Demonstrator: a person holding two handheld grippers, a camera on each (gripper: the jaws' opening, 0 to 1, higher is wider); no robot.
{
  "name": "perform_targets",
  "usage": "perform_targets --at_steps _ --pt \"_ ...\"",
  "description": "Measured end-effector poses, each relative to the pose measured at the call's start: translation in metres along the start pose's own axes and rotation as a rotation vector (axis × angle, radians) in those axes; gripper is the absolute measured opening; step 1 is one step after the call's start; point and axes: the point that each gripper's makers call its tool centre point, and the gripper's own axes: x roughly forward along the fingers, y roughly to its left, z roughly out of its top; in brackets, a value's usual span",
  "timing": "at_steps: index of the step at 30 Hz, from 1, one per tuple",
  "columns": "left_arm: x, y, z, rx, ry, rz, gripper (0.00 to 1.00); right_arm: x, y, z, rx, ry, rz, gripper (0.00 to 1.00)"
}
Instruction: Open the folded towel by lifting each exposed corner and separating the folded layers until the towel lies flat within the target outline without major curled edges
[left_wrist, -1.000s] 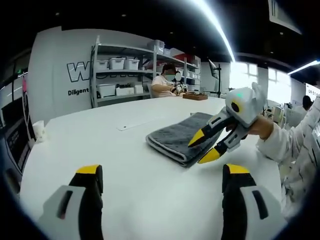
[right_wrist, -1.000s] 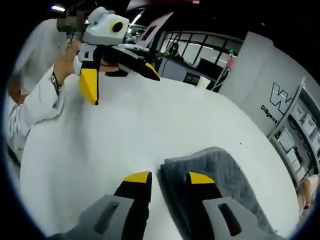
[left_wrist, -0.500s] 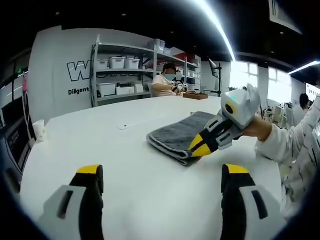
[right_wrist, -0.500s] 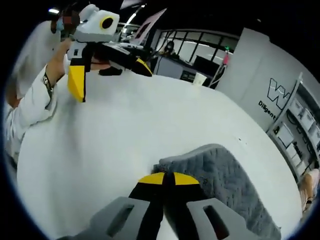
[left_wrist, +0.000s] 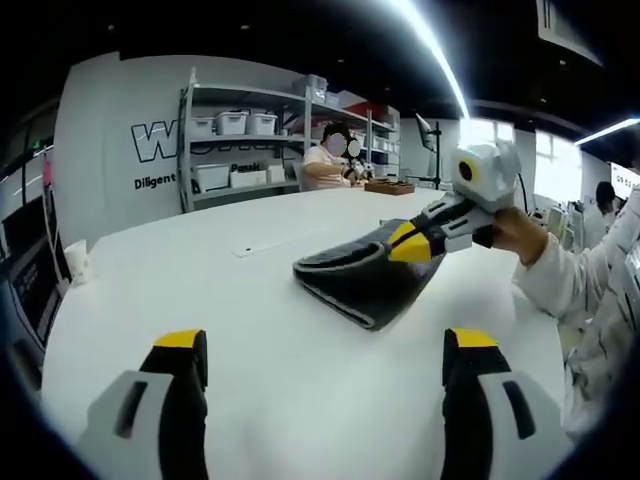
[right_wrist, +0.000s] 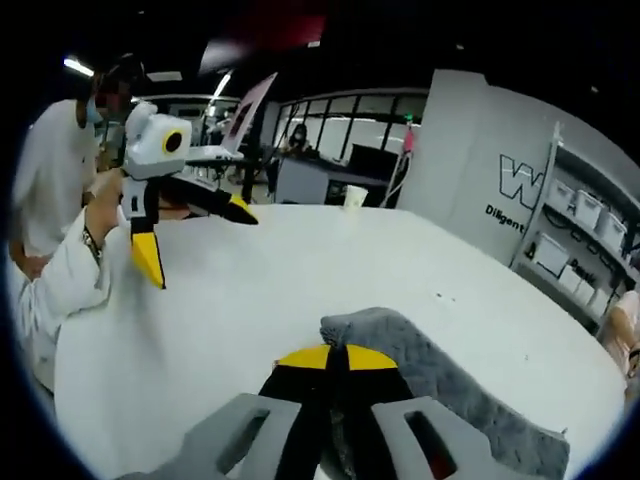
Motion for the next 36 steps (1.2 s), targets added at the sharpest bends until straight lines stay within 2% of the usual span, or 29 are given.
perform_targets --at_steps 8,15,24,36 --pt "-0.001 0.001 -0.001 -0.001 0.003 0.004 0.95 -0.028 -0.029 0.022 0.038 -0.084 -0.091 0.00" --pt "-0.001 0.001 -0.001 0.001 0.005 0.005 0.95 -0.064 -0.065 0.038 0.050 -0.152 -0.204 0.00" --pt "0.000 0.002 -0.002 -0.001 0.010 0.006 0.95 -0.107 -0.102 0.043 0.080 -0.205 -0.317 0.00" --pt "0.000 0.001 -0.003 -0.002 0.014 0.007 0.95 -0.169 -0.156 0.031 0.142 -0.256 -0.498 0.00"
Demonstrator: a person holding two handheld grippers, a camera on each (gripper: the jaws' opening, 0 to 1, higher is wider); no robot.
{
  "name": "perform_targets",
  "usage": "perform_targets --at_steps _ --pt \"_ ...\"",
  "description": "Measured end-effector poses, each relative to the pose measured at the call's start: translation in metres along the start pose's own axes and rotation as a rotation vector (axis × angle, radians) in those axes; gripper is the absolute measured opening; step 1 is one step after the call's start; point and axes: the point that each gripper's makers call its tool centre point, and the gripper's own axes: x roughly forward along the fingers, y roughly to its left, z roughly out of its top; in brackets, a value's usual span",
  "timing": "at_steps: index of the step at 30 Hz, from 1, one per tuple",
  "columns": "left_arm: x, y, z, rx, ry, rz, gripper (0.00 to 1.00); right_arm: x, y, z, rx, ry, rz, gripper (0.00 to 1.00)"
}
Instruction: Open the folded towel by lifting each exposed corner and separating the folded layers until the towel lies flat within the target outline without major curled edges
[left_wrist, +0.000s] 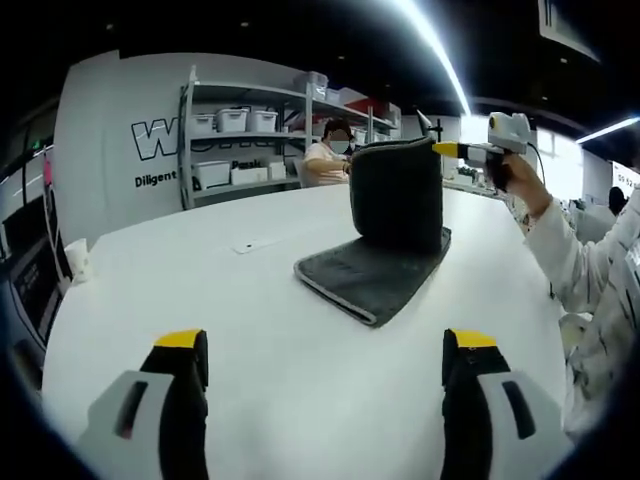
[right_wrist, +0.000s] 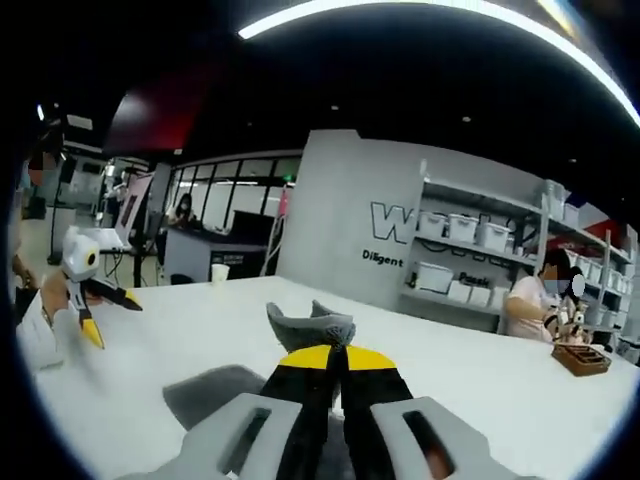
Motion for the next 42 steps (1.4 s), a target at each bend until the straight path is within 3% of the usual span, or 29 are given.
perform_targets --at_steps 12,19,25,30,36,42 --pt "0.001 0.000 -0.002 0.000 0.011 0.004 0.95 -0.035 -0.080 0.000 0.028 -0.024 -0.195 0.00" --pt "0.002 0.000 -0.004 -0.001 0.016 0.007 0.95 -0.050 -0.125 -0.018 0.045 0.012 -0.288 0.00" --pt "0.002 0.000 -0.004 0.000 0.019 0.007 0.95 -0.053 -0.154 -0.056 0.043 0.103 -0.341 0.00" --pt "0.002 0.001 -0.004 0.001 0.019 0.007 0.95 -0.054 -0.173 -0.103 0.051 0.208 -0.368 0.00" --pt "0.002 0.001 -0.004 0.003 0.019 0.008 0.95 -0.064 -0.190 -0.154 0.077 0.314 -0.398 0.00" --pt "0.002 0.001 -0.005 0.003 0.023 0.011 0.95 -0.074 -0.200 -0.190 0.102 0.388 -0.412 0.00"
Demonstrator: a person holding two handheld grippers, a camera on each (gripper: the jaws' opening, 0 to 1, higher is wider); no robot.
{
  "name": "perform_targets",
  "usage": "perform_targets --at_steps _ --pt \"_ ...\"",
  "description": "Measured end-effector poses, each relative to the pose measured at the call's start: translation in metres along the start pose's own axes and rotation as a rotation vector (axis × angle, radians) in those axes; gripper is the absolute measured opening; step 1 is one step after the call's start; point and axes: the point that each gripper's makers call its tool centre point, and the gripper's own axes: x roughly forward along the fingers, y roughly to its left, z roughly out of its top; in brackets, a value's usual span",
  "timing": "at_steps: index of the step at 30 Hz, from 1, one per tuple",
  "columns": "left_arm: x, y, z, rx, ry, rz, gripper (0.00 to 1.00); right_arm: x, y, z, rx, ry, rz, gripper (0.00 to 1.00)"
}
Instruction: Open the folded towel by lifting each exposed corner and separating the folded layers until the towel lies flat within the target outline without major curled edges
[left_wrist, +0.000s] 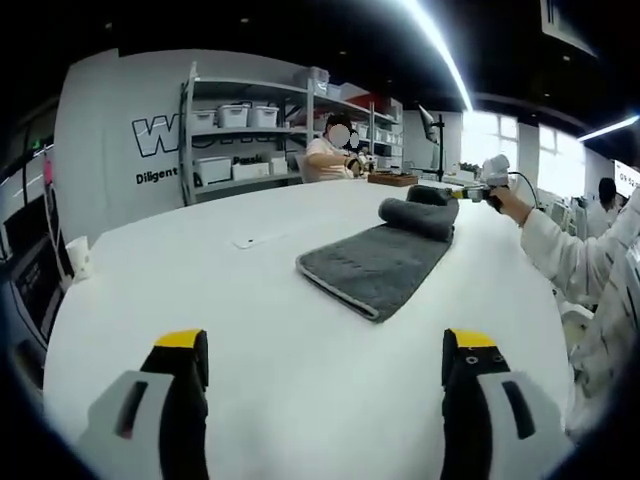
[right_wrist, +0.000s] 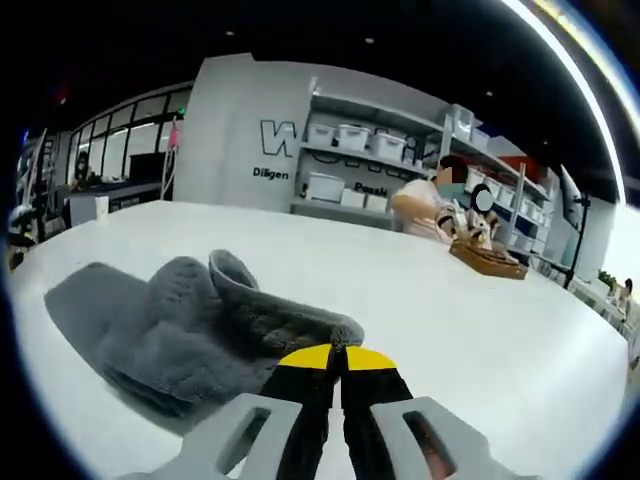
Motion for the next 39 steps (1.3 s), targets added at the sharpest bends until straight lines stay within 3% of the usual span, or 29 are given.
perform_targets --at_steps 5,12,24,28,32,39 --pt "0.000 0.000 -0.001 -0.001 0.005 0.004 0.95 0.006 -0.007 -0.026 0.004 0.059 -0.005 0.00" --pt "0.001 0.001 -0.002 0.001 0.012 0.003 0.95 0.017 -0.017 -0.049 -0.023 0.120 -0.027 0.00" --pt "0.001 0.002 -0.003 0.000 0.018 0.007 0.94 0.021 -0.033 -0.065 -0.039 0.169 -0.082 0.00" --pt "0.001 0.002 -0.003 -0.001 0.018 0.006 0.94 0.015 -0.047 -0.066 -0.119 0.201 -0.167 0.11" --pt "0.001 0.003 -0.003 -0.001 0.018 0.006 0.94 0.010 -0.053 -0.064 -0.103 0.202 -0.198 0.21" --pt "0.001 0.002 -0.004 0.001 0.021 0.005 0.94 -0.008 -0.069 -0.056 -0.077 0.197 -0.294 0.51"
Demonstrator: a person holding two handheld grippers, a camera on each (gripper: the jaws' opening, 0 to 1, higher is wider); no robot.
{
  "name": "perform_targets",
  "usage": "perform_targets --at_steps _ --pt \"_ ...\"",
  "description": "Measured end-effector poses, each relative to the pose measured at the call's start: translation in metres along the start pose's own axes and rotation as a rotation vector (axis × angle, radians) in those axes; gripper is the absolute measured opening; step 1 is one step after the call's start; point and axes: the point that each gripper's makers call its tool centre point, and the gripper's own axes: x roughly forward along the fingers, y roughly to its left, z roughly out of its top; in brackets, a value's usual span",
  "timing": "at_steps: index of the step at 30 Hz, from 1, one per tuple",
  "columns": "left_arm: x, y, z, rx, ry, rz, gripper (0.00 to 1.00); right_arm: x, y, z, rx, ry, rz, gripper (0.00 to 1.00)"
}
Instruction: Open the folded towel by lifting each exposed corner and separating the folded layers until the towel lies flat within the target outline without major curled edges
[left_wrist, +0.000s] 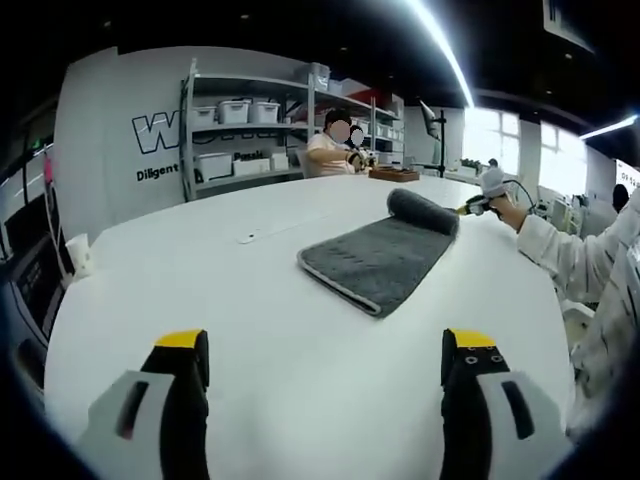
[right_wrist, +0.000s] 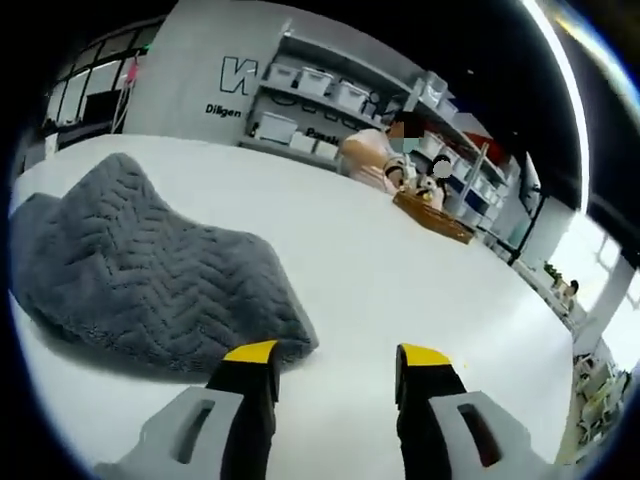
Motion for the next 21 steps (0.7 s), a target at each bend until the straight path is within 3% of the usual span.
perform_targets --at_steps 7,11,14,21 --pt "0.001 -0.001 -0.001 -0.001 0.005 0.002 0.94 -0.020 -0.004 0.013 0.031 -0.014 -0.019 0.69" --pt "0.001 -0.002 -0.002 0.005 0.008 0.002 0.94 -0.032 0.003 0.021 0.019 -0.026 0.001 0.74" --pt "0.001 -0.001 -0.003 0.003 0.013 0.002 0.94 -0.041 0.009 0.028 0.001 -0.024 0.013 0.83" --pt "0.002 -0.001 -0.004 0.004 0.019 0.003 0.94 -0.063 0.041 0.048 -0.027 -0.058 0.116 0.99"
